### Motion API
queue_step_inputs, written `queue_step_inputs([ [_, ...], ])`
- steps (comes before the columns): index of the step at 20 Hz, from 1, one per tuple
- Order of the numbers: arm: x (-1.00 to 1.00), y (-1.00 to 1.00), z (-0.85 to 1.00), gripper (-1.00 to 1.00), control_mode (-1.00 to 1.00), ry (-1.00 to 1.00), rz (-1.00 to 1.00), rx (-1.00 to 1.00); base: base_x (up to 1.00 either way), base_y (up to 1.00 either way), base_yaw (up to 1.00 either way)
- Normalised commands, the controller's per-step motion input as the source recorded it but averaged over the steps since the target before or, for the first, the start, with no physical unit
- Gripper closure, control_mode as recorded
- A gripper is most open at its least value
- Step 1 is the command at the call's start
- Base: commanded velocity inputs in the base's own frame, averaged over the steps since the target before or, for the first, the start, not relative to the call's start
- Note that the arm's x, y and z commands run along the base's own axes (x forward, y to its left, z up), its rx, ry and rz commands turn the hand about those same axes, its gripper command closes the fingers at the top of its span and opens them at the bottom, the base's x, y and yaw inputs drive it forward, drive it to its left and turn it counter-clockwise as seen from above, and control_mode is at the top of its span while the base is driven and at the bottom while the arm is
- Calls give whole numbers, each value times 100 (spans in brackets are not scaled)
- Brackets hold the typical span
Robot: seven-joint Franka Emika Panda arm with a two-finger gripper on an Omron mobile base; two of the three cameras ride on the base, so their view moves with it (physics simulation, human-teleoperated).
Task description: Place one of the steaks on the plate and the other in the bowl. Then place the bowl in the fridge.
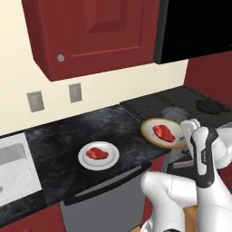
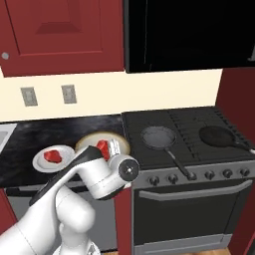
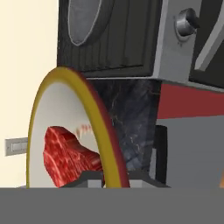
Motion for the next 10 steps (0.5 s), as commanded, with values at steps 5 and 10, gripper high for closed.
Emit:
queue_step_inputs([
  [5,0,0,0,100,100,0,0,0,-32,-99,-3],
  [10,0,0,0,100,100,0,0,0,-23,-100,-2],
])
